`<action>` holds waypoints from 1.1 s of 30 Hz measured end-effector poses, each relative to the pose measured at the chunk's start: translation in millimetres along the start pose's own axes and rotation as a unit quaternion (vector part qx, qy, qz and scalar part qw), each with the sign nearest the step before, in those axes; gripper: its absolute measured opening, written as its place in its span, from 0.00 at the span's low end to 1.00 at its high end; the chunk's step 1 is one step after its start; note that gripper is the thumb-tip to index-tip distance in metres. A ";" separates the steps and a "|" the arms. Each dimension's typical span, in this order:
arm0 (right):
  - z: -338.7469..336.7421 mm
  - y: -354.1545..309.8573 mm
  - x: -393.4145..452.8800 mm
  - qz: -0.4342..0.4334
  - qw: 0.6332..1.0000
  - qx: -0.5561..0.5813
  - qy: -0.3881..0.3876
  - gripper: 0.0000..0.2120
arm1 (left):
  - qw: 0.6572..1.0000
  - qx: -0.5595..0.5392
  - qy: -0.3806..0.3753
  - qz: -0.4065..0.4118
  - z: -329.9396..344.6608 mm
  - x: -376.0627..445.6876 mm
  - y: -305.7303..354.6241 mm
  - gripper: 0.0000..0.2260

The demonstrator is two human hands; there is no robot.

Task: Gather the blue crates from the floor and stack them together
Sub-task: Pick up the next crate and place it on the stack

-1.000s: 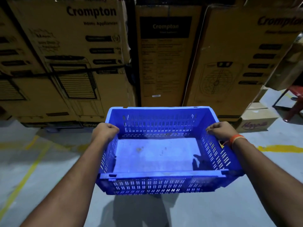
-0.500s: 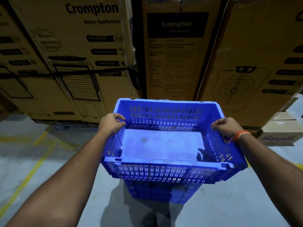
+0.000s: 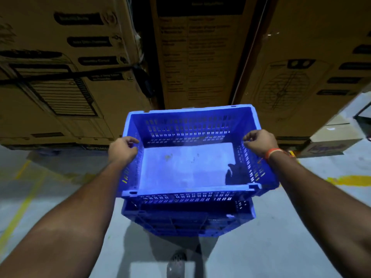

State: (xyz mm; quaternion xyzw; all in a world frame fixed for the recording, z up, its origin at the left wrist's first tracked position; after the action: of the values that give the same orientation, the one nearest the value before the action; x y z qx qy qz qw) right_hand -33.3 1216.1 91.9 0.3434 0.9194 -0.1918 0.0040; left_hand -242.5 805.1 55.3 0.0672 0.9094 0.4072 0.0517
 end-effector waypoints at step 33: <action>20.3 -5.8 -41.7 0.031 0.998 -0.054 -0.014 0.08 | 0.977 0.159 -0.081 0.118 -25.7 14.5 -31.2 0.14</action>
State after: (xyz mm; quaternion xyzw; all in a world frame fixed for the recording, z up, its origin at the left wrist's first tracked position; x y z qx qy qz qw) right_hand -7.6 1178.7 80.9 0.3688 0.9171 -0.1459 0.0412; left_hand -263.1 768.0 48.4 0.2137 0.9411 0.2535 0.0655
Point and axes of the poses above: each hand's wrist, its own x-axis towards the middle knuckle, its own z-axis out of the palm, y = z × x, the point moved 1 cm from there along x, towards the middle knuckle, and after that the axes turned 12 degrees about -x, right-handed, at the moved point
